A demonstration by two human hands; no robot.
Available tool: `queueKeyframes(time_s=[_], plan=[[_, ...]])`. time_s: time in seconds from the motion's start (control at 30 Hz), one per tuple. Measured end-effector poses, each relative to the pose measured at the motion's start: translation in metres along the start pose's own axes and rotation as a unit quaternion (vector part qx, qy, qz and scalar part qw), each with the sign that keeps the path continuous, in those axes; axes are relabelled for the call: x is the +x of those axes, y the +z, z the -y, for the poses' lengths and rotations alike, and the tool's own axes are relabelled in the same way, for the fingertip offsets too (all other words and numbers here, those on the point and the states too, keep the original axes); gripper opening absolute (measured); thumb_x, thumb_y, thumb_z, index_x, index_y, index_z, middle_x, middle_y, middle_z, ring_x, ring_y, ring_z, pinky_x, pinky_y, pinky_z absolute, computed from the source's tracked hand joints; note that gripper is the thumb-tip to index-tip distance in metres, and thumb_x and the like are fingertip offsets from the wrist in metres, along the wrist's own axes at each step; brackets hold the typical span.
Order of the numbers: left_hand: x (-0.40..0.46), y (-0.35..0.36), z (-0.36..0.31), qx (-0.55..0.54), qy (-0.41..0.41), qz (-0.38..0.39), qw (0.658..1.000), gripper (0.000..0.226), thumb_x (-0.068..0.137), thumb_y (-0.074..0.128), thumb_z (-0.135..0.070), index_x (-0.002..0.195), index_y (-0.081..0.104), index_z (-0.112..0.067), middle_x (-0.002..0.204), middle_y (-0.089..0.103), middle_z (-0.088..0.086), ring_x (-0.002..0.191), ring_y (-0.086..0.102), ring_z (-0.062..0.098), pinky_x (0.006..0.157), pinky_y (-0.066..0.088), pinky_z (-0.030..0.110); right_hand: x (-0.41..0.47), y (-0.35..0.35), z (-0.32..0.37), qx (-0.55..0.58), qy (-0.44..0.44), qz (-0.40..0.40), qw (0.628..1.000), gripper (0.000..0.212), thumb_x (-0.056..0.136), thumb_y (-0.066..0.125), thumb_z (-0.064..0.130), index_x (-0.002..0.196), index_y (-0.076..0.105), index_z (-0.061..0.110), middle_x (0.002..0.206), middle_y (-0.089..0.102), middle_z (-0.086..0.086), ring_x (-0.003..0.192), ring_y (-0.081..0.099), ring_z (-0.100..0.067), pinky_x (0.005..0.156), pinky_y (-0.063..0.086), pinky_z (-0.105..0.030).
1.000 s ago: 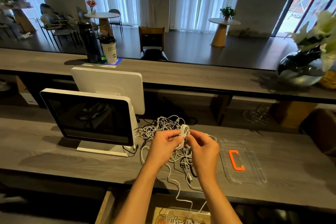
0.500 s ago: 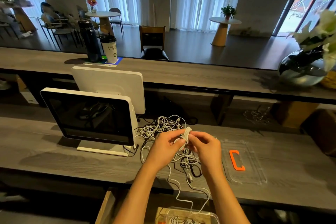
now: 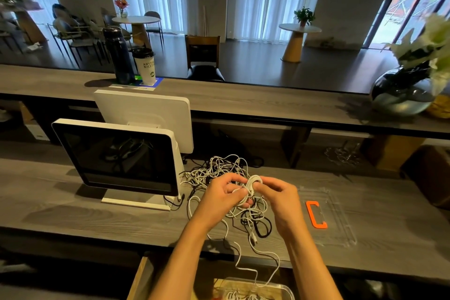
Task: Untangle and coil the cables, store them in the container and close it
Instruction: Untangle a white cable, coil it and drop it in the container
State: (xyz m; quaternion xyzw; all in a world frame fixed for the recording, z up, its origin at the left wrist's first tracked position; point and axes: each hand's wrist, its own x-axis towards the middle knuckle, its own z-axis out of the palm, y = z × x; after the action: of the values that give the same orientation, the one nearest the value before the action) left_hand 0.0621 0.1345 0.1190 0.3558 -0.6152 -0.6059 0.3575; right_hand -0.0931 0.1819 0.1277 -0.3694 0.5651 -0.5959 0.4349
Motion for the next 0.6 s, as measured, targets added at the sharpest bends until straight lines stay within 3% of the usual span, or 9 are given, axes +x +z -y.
queueKeyframes(time_s=[0.23, 0.4, 0.5, 0.6], plan=[[0.0017, 0.0063, 0.0021, 0.034, 0.003, -0.022, 0.999, 0.018, 0.087, 0.071, -0.002, 0.105, 0.069, -0.003, 0.083, 0.075, 0.014, 0.076, 0.075, 0.024, 0.071, 0.06, 0.031, -0.0006, 0.0058, -0.0045, 0.018, 0.025, -0.023, 0.999, 0.009, 0.087, 0.07, 0.007, 0.091, 0.077, 0.008, 0.084, 0.076, -0.005, 0.078, 0.069, -0.012, 0.067, 0.05, -0.021], [0.0012, 0.007, 0.0006, 0.031, 0.027, -0.084, 0.996, 0.008, 0.091, 0.07, -0.009, 0.097, 0.072, -0.006, 0.069, 0.072, 0.011, 0.061, 0.071, 0.024, 0.058, 0.059, 0.031, -0.0035, 0.0063, -0.0034, -0.001, -0.018, 0.05, 0.999, 0.015, 0.089, 0.068, 0.007, 0.1, 0.078, 0.012, 0.09, 0.075, -0.011, 0.076, 0.063, -0.011, 0.068, 0.05, -0.023], [0.0023, 0.0067, 0.0011, 0.038, 0.025, -0.099, 0.994, 0.007, 0.093, 0.067, -0.012, 0.093, 0.072, -0.007, 0.065, 0.069, 0.01, 0.057, 0.069, 0.025, 0.054, 0.057, 0.031, -0.0046, 0.008, -0.0034, -0.002, -0.032, 0.051, 0.998, 0.017, 0.091, 0.065, 0.006, 0.101, 0.078, 0.011, 0.09, 0.075, -0.009, 0.076, 0.062, -0.009, 0.067, 0.049, -0.023], [0.0035, 0.0068, 0.0046, 0.053, 0.015, -0.116, 0.992, 0.011, 0.095, 0.064, -0.015, 0.089, 0.07, -0.008, 0.064, 0.068, 0.009, 0.056, 0.067, 0.024, 0.053, 0.055, 0.03, -0.0047, 0.009, -0.0047, 0.001, -0.039, 0.042, 0.998, 0.018, 0.094, 0.063, 0.017, 0.102, 0.079, 0.013, 0.091, 0.075, -0.01, 0.077, 0.058, -0.015, 0.067, 0.046, -0.029]])
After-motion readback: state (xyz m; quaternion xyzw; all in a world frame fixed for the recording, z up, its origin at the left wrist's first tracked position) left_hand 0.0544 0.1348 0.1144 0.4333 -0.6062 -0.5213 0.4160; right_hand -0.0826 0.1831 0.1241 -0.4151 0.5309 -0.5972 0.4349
